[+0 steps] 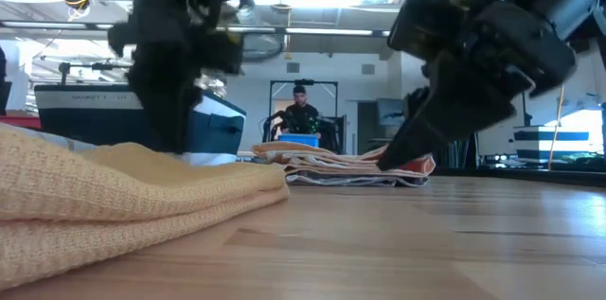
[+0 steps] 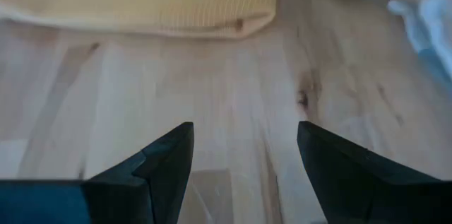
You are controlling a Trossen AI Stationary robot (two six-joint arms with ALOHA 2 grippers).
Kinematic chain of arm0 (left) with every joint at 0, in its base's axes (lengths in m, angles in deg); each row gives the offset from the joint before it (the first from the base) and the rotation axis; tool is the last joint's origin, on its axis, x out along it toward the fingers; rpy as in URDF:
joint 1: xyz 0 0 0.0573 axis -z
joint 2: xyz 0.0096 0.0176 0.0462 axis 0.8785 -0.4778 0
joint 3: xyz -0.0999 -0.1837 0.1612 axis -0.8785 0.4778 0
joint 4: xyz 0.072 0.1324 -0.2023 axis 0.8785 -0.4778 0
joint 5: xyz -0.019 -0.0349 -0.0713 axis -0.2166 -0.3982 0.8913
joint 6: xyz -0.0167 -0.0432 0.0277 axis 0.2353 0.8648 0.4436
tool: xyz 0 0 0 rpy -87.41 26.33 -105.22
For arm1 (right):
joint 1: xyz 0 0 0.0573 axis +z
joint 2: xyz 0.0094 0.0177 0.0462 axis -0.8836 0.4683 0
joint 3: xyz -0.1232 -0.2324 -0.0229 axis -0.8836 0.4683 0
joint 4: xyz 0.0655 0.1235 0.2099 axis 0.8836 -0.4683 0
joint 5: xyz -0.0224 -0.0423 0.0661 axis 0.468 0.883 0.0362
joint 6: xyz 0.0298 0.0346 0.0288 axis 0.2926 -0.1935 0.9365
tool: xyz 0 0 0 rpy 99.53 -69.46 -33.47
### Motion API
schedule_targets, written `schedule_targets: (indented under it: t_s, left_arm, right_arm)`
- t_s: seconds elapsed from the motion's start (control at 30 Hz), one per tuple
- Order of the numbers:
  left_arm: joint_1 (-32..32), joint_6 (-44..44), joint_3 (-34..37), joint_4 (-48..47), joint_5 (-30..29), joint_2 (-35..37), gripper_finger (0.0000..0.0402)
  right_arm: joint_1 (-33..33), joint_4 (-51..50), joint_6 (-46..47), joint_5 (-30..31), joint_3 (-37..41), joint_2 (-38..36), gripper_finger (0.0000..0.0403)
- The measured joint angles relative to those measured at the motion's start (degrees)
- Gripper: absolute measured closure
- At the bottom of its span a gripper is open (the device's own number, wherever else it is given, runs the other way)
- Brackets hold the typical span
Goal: Fold towel
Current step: Stack the orange pattern towel on top of the gray pattern towel, then stack the orange towel on top of the orange pattern towel
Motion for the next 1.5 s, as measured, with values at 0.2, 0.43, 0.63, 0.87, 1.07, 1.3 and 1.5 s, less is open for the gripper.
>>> schedule_targets:
  t_s: [0.2, 0.43, 0.63, 0.87, 1.07, 1.3, 1.5]
  left_arm:
    - [-2.74, -2.73, 6.22, 5.49, 10.29, 0.01, 0.0219]
    - [-5.23, -3.90, 7.56, 5.57, 18.75, 0.73, 0.0219]
    - [-6.67, -1.59, 7.47, 6.98, 23.71, 4.14, 0.0219]
    - [-4.34, 1.99, 9.68, 9.85, 23.66, 2.85, 0.0219]
    - [-1.30, 6.66, 13.13, 14.60, 23.71, 0.91, 0.0219]
    - [0.20, 6.30, 13.82, 16.01, 22.05, 0.82, 0.0236]
    - [0.69, 6.09, 13.92, 19.09, 19.69, 0.63, 0.0334]
  right_arm:
    - [-0.02, 1.23, -1.44, -0.84, 0.00, 1.54, 0.0149]
    - [-0.02, 5.48, -3.30, 3.22, -0.02, 1.52, 0.0149]
    - [-0.02, 5.35, -3.32, 4.03, -0.02, 1.52, 0.0149]
    - [-0.02, 4.92, -3.10, 4.07, -0.02, 1.52, 0.0149]
    - [-0.02, 4.60, -2.82, 4.05, -0.02, 1.52, 0.0149]
    - [-0.16, 10.91, -0.71, 1.45, -0.67, 5.01, 0.0149]
    - [-2.63, 11.55, 2.77, 1.62, -8.68, 12.17, 0.0149]
